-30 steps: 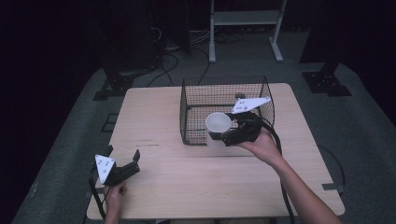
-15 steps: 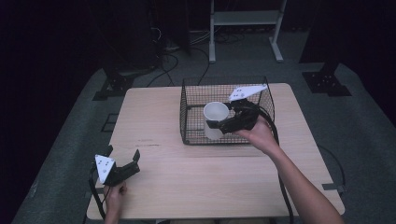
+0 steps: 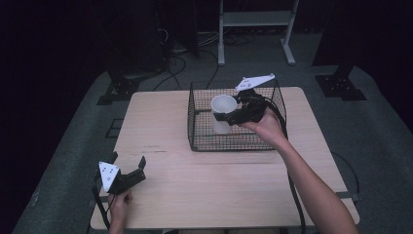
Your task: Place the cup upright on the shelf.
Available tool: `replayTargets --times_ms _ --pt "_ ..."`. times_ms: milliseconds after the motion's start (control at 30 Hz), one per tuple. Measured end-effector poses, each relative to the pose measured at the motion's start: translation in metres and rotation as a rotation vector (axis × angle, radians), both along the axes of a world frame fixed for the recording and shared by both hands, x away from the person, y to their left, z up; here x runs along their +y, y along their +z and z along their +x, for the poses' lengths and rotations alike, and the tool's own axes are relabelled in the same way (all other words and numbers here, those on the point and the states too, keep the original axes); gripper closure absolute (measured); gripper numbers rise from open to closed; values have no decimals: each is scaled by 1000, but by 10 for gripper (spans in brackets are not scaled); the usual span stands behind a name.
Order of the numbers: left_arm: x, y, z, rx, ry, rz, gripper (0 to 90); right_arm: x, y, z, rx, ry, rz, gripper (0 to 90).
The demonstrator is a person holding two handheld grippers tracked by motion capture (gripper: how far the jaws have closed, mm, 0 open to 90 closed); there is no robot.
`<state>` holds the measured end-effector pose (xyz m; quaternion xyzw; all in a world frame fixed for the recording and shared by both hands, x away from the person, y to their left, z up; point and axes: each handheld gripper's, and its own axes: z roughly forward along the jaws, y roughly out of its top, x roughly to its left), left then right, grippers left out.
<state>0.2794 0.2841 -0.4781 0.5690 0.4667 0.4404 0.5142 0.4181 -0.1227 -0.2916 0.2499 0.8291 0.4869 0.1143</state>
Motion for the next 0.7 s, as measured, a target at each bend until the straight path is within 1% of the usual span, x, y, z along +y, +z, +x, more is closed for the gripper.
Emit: replayTargets --times_ms 100,167,267,333,400,433,533,600,700 --pt "0 0 0 0 0 2 0 1 -1 5 -1 -9 -6 187" --pt "-1 0 0 -1 0 3 0 2 -1 9 8 -12 -12 187" --pt "-1 0 0 1 1 2 0 3 0 16 11 -24 -16 187" --pt "0 0 0 -1 0 -1 0 4 1 19 3 -34 -25 187" --pt "0 0 0 -1 0 -2 0 5 1 21 3 -35 -23 187" --pt "0 0 0 -1 0 -2 0 6 1 25 8 -35 -38 187" --pt "0 0 0 0 -1 0 0 8 3 29 5 -35 -53 187" --pt "0 0 0 -1 -1 -1 0 9 3 31 6 -37 -52 187" --pt "0 0 0 0 -1 -1 0 11 4 39 8 -40 -55 187"
